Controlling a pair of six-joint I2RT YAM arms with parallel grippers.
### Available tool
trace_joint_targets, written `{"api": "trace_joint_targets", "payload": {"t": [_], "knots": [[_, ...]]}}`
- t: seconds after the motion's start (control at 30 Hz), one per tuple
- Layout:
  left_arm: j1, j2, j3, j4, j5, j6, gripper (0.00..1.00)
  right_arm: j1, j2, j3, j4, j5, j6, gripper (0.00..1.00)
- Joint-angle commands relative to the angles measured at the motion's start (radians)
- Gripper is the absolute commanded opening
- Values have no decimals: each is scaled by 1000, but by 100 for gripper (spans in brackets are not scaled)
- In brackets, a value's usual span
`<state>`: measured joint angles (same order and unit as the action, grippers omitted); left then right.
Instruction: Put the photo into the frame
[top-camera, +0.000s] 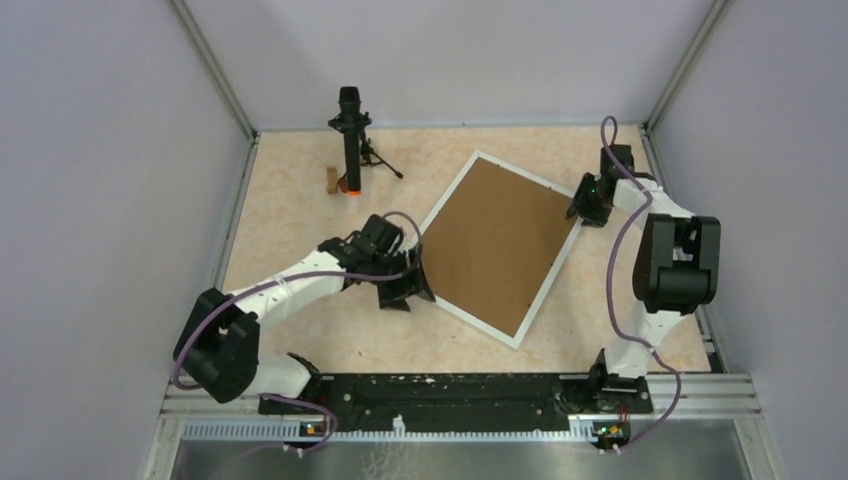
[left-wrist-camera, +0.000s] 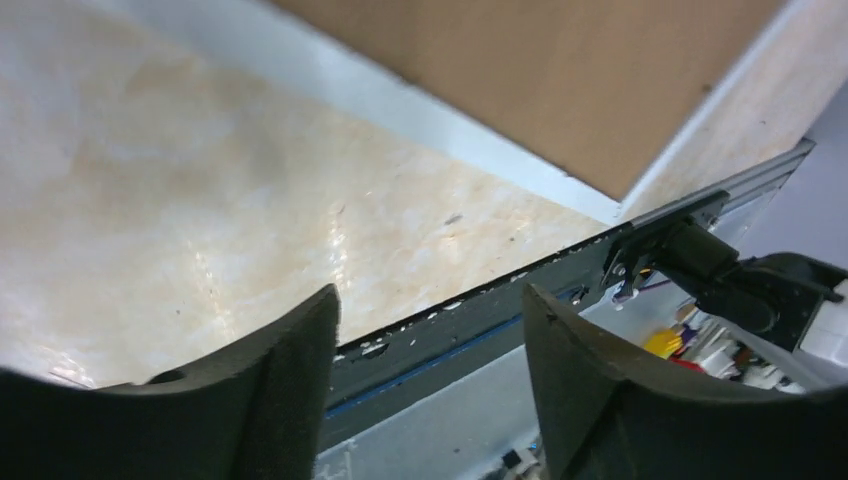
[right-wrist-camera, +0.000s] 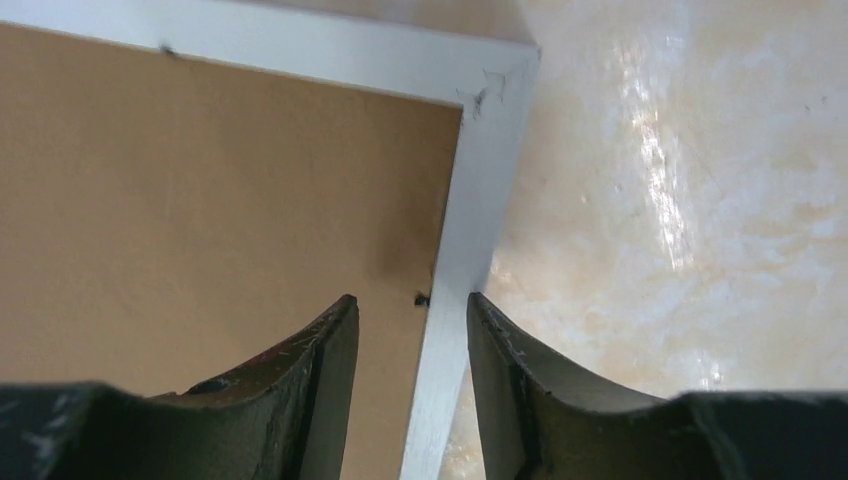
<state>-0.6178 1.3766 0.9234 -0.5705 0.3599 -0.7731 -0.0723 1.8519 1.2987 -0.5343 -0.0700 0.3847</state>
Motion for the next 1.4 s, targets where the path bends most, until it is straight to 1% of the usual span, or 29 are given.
{"api": "trace_joint_targets", "payload": {"t": [0.0,0.07,0.13,0.17,0.23,0.3,0.37,0.4,0.47,0.53,0.63,0.7,0.73,0.77,0.83,0.87,0.93,0.97,1.03,1.07,1.13,1.2,1.27,1.37], "knots": [[-43,-49,-127,197,17,-377,75,20,-63,-160,9,67,-2,45],[-62,-25,-146,249,1,-455,79,26,-103,-209,27,64,4,48],[-84,-2,-174,287,-11,-562,80,37,-147,-237,28,55,6,49],[-98,5,-189,300,-26,-619,78,43,-172,-243,25,52,3,50],[-130,9,-209,306,-97,-728,71,49,-222,-249,13,44,0,51],[-152,19,-222,320,-173,-819,70,51,-267,-246,5,29,-3,52],[-164,55,-243,369,-193,-895,70,53,-305,-240,-8,26,-7,52],[-170,78,-247,392,-199,-921,67,55,-323,-235,-13,22,-11,52],[-185,128,-230,375,-225,-966,61,55,-342,-223,-27,15,-17,52],[-205,176,-220,360,-255,-999,60,55,-354,-214,-32,13,-23,52],[-214,246,-218,394,-251,-1045,60,55,-371,-206,-35,-2,-28,52],[-217,280,-216,410,-275,-1053,66,56,-383,-206,-31,-11,-30,52],[-218,295,-217,412,-282,-1052,67,57,-388,-207,-29,-16,-30,52],[-217,309,-218,408,-283,-1053,66,57,-393,-206,-30,-19,-32,52],[-218,327,-222,402,-288,-1032,57,58,-397,-200,-38,-23,-34,52],[-217,331,-219,384,-293,-1010,48,57,-402,-197,-42,-22,-33,52],[-213,345,-185,308,-320,-929,24,57,-417,-192,-44,-24,-31,52],[-208,350,-156,237,-345,-855,15,58,-423,-186,-46,-23,-30,52],[-201,372,-89,120,-446,-686,2,57,-429,-170,-49,-16,-32,52],[-194,384,-65,85,-475,-584,0,57,-427,-160,-50,-13,-32,54],[-172,394,-55,42,-520,-374,0,56,-413,-137,-49,-21,-32,63],[-136,380,-97,81,-513,-178,0,54,-379,-107,-52,-50,-41,70],[-81,346,-134,78,-511,-12,0,55,-336,-68,-55,-82,-50,73],[25,272,-165,84,-533,225,0,46,-251,-29,-78,-91,-52,73]]}}
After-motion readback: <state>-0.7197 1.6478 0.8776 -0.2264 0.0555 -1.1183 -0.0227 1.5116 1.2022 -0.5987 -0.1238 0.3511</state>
